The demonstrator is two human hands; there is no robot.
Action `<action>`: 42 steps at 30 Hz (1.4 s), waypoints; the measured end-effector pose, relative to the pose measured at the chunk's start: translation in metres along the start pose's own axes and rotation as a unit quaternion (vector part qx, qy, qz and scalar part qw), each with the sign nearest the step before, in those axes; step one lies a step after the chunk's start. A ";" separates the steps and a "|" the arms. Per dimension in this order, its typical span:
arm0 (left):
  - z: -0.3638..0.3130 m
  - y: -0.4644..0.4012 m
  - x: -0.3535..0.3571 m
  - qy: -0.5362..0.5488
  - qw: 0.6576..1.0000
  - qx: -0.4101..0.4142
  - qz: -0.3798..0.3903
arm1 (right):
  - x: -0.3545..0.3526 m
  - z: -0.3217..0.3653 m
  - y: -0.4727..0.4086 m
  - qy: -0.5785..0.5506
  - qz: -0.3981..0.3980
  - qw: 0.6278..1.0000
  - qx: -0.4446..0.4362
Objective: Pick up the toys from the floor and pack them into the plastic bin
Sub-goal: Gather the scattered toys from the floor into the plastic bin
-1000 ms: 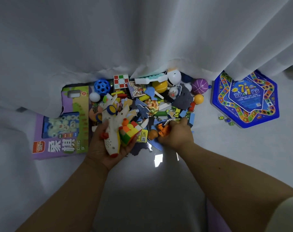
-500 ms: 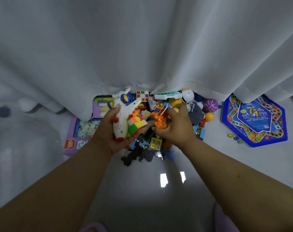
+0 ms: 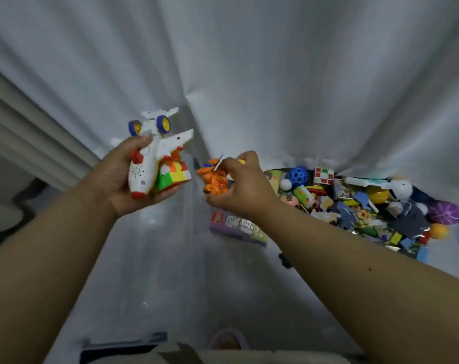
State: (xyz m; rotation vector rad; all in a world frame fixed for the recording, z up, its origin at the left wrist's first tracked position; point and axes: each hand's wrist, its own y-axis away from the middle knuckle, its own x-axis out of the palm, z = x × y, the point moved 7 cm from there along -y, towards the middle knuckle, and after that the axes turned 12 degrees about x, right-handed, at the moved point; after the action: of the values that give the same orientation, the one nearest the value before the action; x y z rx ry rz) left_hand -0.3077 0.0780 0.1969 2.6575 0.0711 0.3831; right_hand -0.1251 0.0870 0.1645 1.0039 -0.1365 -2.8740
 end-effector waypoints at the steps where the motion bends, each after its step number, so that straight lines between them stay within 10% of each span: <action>1: 0.003 0.006 -0.024 -0.013 0.999 -0.008 -0.038 | 0.019 0.013 0.001 -0.010 0.027 1.000 0.005; 9: 0.041 0.051 -0.118 -0.182 0.946 -0.112 -0.243 | 0.138 0.059 0.026 -0.037 0.261 0.960 0.091; 13: 0.025 0.039 -0.110 -0.226 0.925 -0.050 -0.302 | 0.116 0.051 0.032 -0.028 0.235 0.971 0.034; 19: 0.032 -0.030 0.003 -0.329 0.930 0.048 -0.157 | 0.019 -0.060 0.044 -0.074 0.014 0.991 0.113; 26: 0.129 -0.060 0.200 -0.373 0.925 -0.009 0.067 | -0.044 -0.242 0.099 -0.086 -0.109 0.929 0.342; 37: 0.332 -0.016 0.235 -0.300 0.925 -0.218 0.086 | -0.096 -0.434 0.240 -0.161 -0.245 0.724 0.624; 42: 0.355 -0.021 0.233 -0.310 0.920 -0.230 0.068 | -0.105 -0.454 0.211 -0.107 -0.192 0.752 0.622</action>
State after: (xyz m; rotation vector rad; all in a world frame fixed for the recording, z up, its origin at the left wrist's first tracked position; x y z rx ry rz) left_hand 0.0152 -0.0286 -0.0579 2.1971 -0.3597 -0.3748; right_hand 0.2531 -0.1341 -0.1004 0.7634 -2.3210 -2.9972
